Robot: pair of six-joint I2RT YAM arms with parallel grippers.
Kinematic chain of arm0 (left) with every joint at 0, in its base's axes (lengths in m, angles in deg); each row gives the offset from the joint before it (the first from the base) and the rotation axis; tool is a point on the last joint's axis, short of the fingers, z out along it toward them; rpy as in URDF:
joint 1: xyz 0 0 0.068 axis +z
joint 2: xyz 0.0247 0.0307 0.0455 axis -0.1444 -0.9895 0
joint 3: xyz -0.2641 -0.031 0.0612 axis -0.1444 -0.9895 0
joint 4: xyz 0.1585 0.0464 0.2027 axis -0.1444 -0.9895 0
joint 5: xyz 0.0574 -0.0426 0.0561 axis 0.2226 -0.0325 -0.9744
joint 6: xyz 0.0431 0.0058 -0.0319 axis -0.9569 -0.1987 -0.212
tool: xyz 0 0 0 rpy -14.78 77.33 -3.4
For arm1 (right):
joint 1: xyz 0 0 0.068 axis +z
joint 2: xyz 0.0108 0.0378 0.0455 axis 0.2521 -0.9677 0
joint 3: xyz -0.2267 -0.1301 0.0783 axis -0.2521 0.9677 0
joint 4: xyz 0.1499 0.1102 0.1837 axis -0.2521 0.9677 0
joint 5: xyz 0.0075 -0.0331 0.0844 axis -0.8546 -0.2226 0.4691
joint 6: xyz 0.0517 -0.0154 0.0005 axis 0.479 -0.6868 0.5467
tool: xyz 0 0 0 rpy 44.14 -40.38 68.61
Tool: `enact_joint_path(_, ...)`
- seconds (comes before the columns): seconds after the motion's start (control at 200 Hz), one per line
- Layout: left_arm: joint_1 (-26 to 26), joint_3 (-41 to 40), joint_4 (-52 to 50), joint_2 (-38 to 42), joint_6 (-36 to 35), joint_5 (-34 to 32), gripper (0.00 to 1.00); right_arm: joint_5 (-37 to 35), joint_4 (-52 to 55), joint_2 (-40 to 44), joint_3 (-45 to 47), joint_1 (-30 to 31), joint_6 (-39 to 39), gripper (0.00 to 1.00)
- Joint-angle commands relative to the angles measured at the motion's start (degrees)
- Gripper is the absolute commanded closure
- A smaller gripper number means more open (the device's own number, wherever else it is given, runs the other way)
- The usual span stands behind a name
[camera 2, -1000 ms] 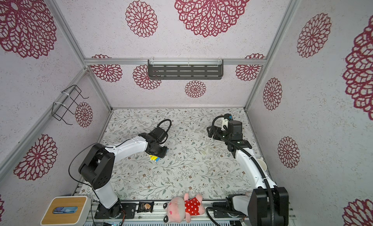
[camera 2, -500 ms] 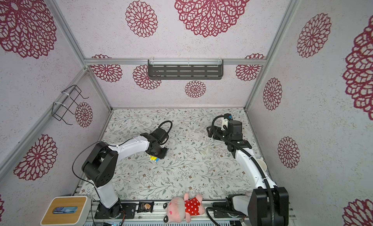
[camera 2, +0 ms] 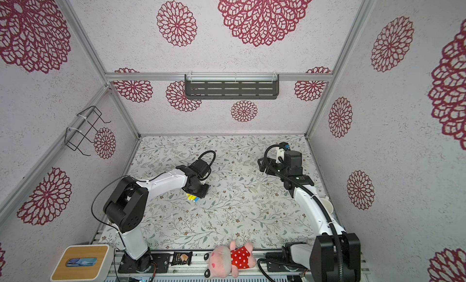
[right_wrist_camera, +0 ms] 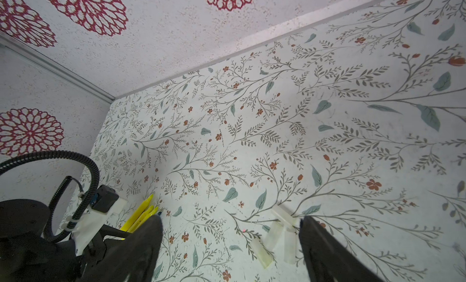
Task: Insert pens into pen caps
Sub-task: Move the pen to the center of the table.
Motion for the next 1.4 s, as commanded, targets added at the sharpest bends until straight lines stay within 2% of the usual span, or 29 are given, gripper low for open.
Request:
enact_joint_path(0.0, -0.39, 1.59, -0.38, -1.63, -1.12, -0.55, 0.7, 0.18, -1.9, 1.93, 0.12, 0.31, 0.64, 0.12)
enact_joint_path(0.65, -1.66, 0.73, 0.04, -3.4, 0.27, 1.91, 0.74, -0.29, -2.13, 4.06, 0.68, 0.31, 1.03, 0.12)
enact_joint_path(1.036, -5.04, -0.19, -2.3, -5.0, 2.31, 1.85, 0.59, -1.55, -1.55, 5.04, 0.49, 0.31, 0.81, 0.12)
enact_joint_path(1.176, -6.09, -0.92, -3.79, -5.27, 3.14, 1.34, 0.59, -1.85, -1.47, 5.19, 0.35, 0.31, 0.77, 0.12)
enact_joint_path(1.231, -6.33, -1.28, -4.13, -5.51, 3.4, 1.58, 0.61, -1.96, -1.47, 5.25, 0.3, 0.31, 0.77, 0.12)
enact_joint_path(1.376, -6.64, -2.44, -4.21, -6.02, 3.86, 3.15, 0.8, -2.16, -1.22, 5.42, -0.08, 0.31, 0.68, 0.12)
enact_joint_path(1.396, -6.64, -2.54, -4.25, -8.2, 3.9, 3.21, 0.82, -2.22, -1.2, 5.42, -0.1, 0.31, 0.68, 0.12)
